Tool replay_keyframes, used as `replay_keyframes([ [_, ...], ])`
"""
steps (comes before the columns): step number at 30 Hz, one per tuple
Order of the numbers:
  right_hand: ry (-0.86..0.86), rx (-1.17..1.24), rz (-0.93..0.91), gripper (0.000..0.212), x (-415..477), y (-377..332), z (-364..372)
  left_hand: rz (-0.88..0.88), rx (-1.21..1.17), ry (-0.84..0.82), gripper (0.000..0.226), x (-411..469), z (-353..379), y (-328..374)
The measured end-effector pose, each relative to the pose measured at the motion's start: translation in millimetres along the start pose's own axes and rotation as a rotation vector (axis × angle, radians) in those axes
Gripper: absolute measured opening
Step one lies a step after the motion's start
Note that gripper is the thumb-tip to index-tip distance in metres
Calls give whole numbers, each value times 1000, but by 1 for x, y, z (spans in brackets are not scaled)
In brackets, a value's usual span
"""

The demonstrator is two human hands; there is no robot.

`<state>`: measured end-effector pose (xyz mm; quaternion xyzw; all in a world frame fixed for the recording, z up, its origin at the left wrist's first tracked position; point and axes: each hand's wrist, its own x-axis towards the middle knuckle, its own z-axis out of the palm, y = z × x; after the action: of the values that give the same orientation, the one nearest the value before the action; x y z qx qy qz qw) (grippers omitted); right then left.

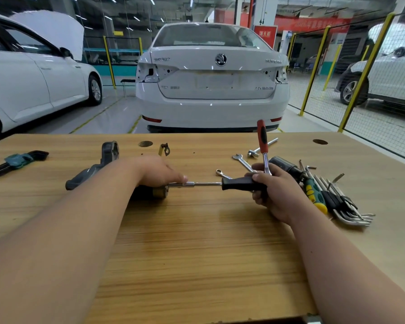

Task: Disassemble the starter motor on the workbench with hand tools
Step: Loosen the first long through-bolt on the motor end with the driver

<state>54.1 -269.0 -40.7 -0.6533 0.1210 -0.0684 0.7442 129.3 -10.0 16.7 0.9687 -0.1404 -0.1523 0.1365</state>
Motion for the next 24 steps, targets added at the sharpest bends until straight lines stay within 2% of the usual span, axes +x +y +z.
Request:
replay_keyframes([
  [2,-7,6,-7,22,-1,-1,1,9,15,21,50,-1,-1,1],
  [8,-24,23,7,28,-4,-3,1,45,46,-13,22,0,1,-2],
  [12,8,-23,-1,18,-5,-4,0,44,51,-4,23,-1,2,-2],
  [15,49,-165,-51,13,-4,-2,3,59,53,-28,21,-3,1,0],
  [19,100,-255,-40,21,-2,0,5,53,45,-29,24,-2,0,-1],
  [24,97,-210,50,28,-2,-3,3,60,3,-35,19,0,1,-4],
])
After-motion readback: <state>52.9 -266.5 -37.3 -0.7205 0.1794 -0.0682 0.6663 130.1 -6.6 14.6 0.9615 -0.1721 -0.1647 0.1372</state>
